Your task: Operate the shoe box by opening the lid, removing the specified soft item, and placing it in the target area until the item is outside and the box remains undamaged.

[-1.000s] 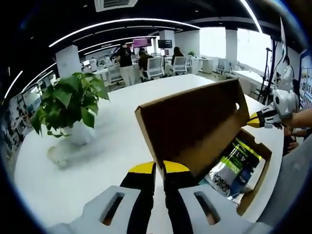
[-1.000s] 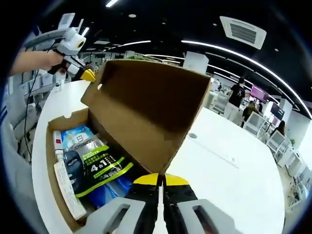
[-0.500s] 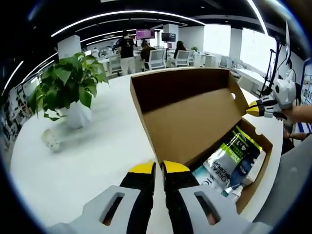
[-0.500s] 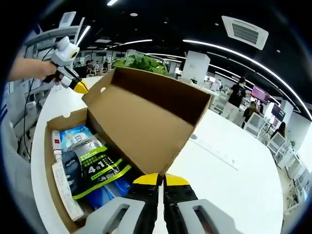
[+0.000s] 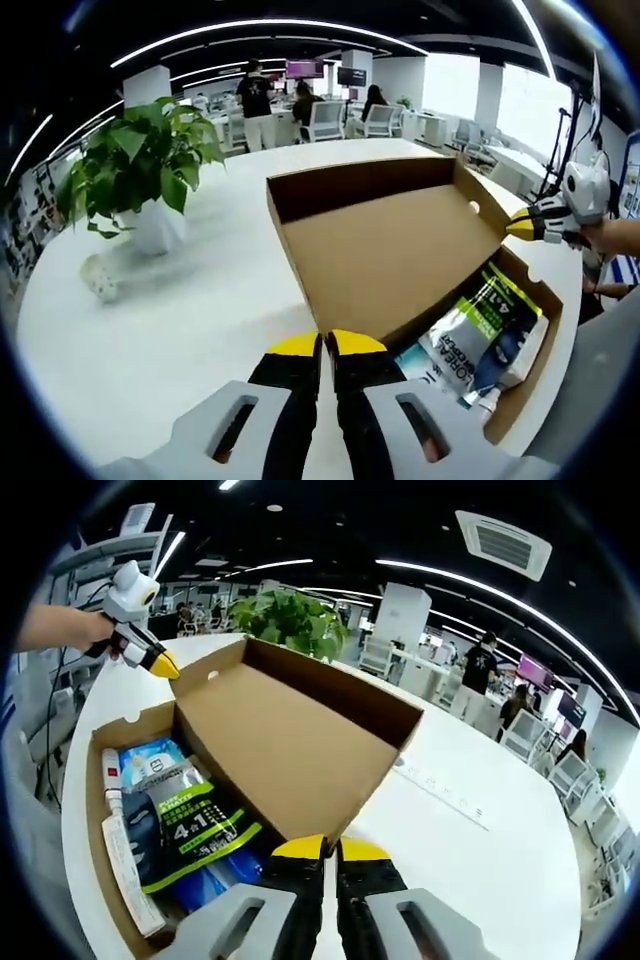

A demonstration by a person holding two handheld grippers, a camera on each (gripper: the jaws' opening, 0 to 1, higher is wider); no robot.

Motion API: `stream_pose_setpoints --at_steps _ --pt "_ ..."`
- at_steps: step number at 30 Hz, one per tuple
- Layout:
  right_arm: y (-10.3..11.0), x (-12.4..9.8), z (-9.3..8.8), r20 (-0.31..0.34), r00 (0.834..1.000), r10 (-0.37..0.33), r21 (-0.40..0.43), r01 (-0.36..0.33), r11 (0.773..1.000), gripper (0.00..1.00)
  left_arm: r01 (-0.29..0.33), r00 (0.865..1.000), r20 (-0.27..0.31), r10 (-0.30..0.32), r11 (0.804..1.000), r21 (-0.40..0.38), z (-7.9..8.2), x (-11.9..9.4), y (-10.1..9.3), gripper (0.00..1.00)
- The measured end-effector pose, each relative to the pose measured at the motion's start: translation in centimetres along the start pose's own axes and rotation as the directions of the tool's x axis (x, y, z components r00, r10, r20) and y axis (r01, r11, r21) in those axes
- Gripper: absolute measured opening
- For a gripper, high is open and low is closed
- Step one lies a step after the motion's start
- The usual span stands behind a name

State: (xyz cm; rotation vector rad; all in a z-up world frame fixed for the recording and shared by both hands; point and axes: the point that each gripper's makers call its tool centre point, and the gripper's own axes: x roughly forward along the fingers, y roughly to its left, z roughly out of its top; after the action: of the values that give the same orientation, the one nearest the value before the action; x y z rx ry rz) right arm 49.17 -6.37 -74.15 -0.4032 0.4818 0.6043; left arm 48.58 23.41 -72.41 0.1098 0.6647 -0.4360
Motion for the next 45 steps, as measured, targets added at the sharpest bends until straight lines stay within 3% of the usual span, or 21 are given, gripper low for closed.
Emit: stream_pose_setpoints --at_steps 17,35,45 --pt "-0.4 1.0 0.1 -0.016 1.0 0.008 -0.011 -0.008 1.0 0.0 -0.013 1.0 0.009 0.014 0.999 -0.041 0.1 1.2 0.4 0.02" --pt "-0.6 2.0 -0.2 -0.039 0.999 0.009 0.04 -0.008 0.999 0.01 -0.013 1.0 -0.01 0.013 0.998 -0.066 -0.5 2.3 0.8 0.03" --pt "-0.5 1.8 -0.5 -0.03 0.999 0.036 0.124 -0.032 0.992 0.05 -0.026 0.999 -0.026 0.025 0.999 -0.04 -0.8 2.2 0.7 0.04"
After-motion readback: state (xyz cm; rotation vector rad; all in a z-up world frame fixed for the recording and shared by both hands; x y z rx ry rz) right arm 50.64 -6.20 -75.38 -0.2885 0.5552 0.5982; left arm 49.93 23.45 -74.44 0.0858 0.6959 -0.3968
